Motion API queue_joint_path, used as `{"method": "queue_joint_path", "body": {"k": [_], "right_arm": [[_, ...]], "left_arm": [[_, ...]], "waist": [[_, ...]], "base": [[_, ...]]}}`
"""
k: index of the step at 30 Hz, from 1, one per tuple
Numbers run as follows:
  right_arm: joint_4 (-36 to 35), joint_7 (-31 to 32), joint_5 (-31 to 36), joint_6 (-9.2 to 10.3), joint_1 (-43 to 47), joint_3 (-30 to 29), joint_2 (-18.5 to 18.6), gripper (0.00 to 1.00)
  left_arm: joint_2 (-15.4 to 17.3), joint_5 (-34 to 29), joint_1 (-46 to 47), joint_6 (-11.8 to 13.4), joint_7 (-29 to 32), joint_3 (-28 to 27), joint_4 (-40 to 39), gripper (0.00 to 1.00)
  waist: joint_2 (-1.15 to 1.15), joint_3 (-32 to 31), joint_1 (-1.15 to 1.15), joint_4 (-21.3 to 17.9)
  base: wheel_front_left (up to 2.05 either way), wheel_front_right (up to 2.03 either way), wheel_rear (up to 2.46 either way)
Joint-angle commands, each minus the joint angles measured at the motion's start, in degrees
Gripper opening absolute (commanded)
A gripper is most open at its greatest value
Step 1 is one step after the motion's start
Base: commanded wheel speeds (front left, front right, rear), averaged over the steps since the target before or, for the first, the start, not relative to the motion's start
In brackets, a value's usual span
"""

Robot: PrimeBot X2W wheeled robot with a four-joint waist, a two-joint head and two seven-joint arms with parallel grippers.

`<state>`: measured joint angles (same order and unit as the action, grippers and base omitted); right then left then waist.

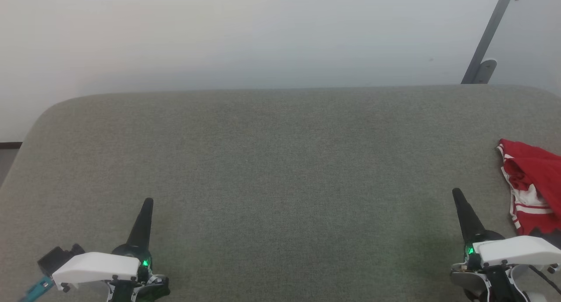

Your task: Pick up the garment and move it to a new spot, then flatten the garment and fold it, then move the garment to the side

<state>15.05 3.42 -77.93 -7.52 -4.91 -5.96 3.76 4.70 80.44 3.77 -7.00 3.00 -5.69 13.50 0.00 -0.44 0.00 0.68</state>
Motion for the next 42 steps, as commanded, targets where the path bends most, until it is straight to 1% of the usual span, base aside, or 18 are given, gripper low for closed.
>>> {"method": "queue_joint_path", "body": {"k": [1,32,42], "right_arm": [[-0.6,0.4,-1.6,0.04,-0.7,-0.2,-0.1,0.0],[-1.2,3.3,-14.7,0.03,-1.5,-0.7,-1.0,0.0],[-1.2,3.3,-14.6,0.03,-1.5,-0.6,-1.0,0.0]], "left_arm": [[-0.2,1.3,1.2,-0.4,0.5,-0.3,-0.1,0.0],[-2.0,12.1,2.8,-0.6,3.7,-1.0,0.6,0.0],[-2.0,12.1,2.8,-0.6,3.7,-1.0,0.6,0.0]], "waist": [[0.0,0.0,0.0,0.0],[0.0,0.6,0.0,-0.7],[0.0,0.6,0.0,-0.7]], "base": [[0.0,0.0,0.0],[0.0,0.0,0.0],[0.0,0.0,0.0]]}}
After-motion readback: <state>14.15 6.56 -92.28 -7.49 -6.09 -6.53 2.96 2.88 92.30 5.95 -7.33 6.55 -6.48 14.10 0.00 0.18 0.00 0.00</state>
